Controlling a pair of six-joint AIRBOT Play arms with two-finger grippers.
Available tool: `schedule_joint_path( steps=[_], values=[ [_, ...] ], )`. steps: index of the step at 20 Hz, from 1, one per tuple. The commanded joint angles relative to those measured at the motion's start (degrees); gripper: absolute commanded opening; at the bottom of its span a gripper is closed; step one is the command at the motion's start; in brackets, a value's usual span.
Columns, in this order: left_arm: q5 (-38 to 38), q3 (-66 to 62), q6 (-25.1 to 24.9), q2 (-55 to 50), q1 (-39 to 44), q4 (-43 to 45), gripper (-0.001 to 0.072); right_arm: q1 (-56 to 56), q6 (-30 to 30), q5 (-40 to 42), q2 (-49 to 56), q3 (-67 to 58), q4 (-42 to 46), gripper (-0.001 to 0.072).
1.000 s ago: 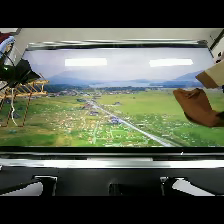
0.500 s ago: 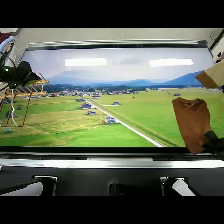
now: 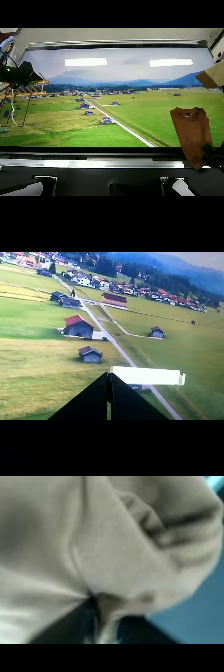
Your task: Fold the clothes and pants, and hang the long-sleeved shirts on hangers.
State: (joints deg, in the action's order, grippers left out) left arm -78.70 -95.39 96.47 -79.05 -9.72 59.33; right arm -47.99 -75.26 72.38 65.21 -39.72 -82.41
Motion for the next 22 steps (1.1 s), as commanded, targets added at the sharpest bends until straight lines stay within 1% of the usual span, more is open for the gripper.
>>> schedule_joint_path(
  steps=[1, 2, 3, 4, 5, 6, 7, 8, 9, 10, 12, 14, 16, 18, 19, 20, 21, 22],
  values=[
    [0.0, 0.0, 0.0, 0.0, 0.6, 0.1, 0.0019, 0.0, 2.9, 0.1, -1.7, 0.3, 2.0, 0.0517],
    [0.0, 0.0, 0.0, 0.0, 0.6, 0.1, 0.0019, 0.0, 2.5, -1.5, -3.5, -0.1, -1.3, 0.0696],
    [0.0, 0.0, 0.0, 0.0, 0.6, 0.1, 0.0019, 0.0, 2.0, -4.0, -5.9, -0.8, -5.9, 0.0661],
    [0.0, 0.0, 0.0, 0.0, 0.6, 0.1, 0.002, 0.0, 0.7, -7.2, -8.7, -1.7, -11.0, 0.0659],
    [0.0, 0.0, 0.0, 0.0, 0.6, 0.1, 0.0022, 0.0, -2.0, -11.6, -12.0, -3.0, -17.8, 0.0658],
    [0.0, 0.0, 0.0, 0.0, 0.6, 0.4, 0.0042, 0.0, -6.0, -15.8, -15.1, -4.1, -25.9, 0.0618],
    [0.0, 0.0, 0.0, 0.0, 0.6, 0.9, 0.006, 0.2, -12.4, -19.4, -18.1, -5.3, -36.2, 0.0527],
    [0.0, 0.0, -0.1, 0.0, 0.6, 2.1, 0.006, 1.3, -17.4, -21.4, -20.1, -6.4, -43.9, 0.0526],
    [0.0, 0.0, -0.1, 0.0, 0.6, 3.7, 0.006, 4.1, -20.0, -21.9, -21.1, -7.9, -47.3, 0.0526],
    [0.0, 0.0, -0.1, 0.0, 0.6, 5.6, 0.006, 8.0, -20.1, -21.9, -21.1, -9.2, -47.1, 0.0526],
    [0.0, 0.0, 0.0, 0.0, 0.6, 8.2, 0.006, 17.0, -19.2, -21.1, -19.9, -9.7, -43.0, 0.0526],
    [0.0, 0.0, 0.0, 0.0, 0.6, 8.3, 0.0059, 24.5, -15.0, -20.3, -17.9, -9.7, -37.1, 0.0527],
    [-0.5, 0.0, 0.0, -0.1, 1.0, 8.3, 0.006, 31.8, -17.0, -20.3, -15.0, -9.7, -37.2, 0.0526],
    [-0.8, 1.0, -0.2, 0.0, 1.9, 8.4, 0.006, 40.9, -20.0, -18.8, -11.5, -9.7, -36.6, 0.0523],
    [-1.1, 2.1, -1.2, 0.0, 2.6, 8.9, 0.0059, 45.0, -20.6, -18.0, -9.6, -9.7, -35.6, 0.0503],
    [-1.7, 3.6, -2.4, 0.0, 3.5, 10.0, 0.0059, 48.7, -20.8, -17.4, -7.8, -9.7, -33.3, 0.0402],
    [-2.5, 5.6, -3.5, 0.0, 4.8, 12.2, 0.0058, 51.6, -19.7, -17.4, -6.0, -9.7, -30.1, 0.0324],
    [-3.2, 8.0, -4.2, 0.0, 6.4, 15.2, 0.0058, 53.2, -17.9, -17.4, -4.5, -9.7, -28.0, 0.0232]
  ],
)
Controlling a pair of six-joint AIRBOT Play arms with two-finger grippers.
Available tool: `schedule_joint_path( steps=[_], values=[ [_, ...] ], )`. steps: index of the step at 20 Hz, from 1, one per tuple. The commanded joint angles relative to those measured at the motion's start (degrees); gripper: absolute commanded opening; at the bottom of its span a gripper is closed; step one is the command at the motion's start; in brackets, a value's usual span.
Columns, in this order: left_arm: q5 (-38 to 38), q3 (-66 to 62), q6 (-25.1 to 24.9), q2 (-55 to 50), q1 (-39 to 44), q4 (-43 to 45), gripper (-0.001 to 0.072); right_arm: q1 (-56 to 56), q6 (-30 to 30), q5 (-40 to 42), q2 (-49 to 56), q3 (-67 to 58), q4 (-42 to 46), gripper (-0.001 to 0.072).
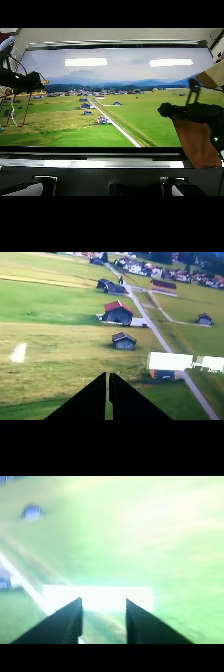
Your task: Fold the clothes and pants, and hang the long-sleeved shirts on hangers.
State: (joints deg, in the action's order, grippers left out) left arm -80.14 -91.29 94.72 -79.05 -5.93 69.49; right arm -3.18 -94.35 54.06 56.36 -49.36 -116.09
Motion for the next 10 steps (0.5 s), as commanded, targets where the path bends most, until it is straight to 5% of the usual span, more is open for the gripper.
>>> schedule_joint_path(
  steps=[1, 2, 10],
  values=[
    [-1.7, 6.1, -2.4, 0.0, 4.3, 8.1, 0.0058, 8.8, 2.2, 0.9, 5.6, -0.1, 6.1, 0.0096],
    [-1.1, 8.6, -2.4, 0.0, 5.9, 11.0, 0.0057, 8.8, 2.2, 0.6, 6.3, -0.1, 6.1, 0.0042],
    [1.1, 17.2, -1.3, -1.3, 10.0, 16.0, 0.0057, 8.8, 2.0, 0.4, 6.6, -0.1, 7.5, 0.0052]
  ],
)
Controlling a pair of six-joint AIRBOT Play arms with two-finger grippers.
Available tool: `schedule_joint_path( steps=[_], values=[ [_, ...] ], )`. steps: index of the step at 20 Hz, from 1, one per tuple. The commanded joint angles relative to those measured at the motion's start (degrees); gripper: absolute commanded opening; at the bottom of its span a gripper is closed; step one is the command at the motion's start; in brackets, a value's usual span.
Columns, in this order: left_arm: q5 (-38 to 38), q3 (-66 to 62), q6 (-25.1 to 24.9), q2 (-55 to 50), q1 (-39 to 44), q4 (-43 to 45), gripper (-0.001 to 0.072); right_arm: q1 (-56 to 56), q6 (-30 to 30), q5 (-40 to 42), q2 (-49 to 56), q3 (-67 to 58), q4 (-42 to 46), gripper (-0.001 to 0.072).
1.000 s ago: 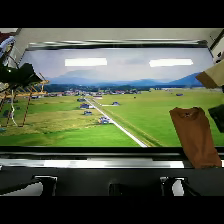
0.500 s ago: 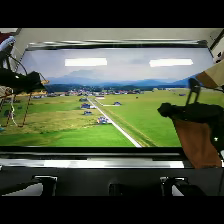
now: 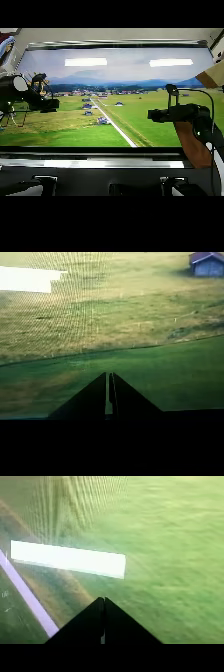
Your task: Fold the clothes and pants, and hang the long-sleeved shirts on hangers.
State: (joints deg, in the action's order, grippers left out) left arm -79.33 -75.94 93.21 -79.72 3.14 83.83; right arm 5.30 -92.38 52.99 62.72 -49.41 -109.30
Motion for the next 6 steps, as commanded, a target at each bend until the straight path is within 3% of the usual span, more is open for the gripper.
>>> schedule_joint_path(
  steps=[1, 6],
  values=[
    [0.3, 1.9, 0.2, -0.9, 0.9, 1.7, 0.0057, 0.3, 0.0, 1.6, 0.3, 0.0, 0.7, 0.0052],
    [0.3, 1.9, 0.2, -1.2, 0.9, 1.7, 0.0057, 0.3, 0.0, 0.9, 0.3, 0.0, 0.7, 0.0052]
  ],
)
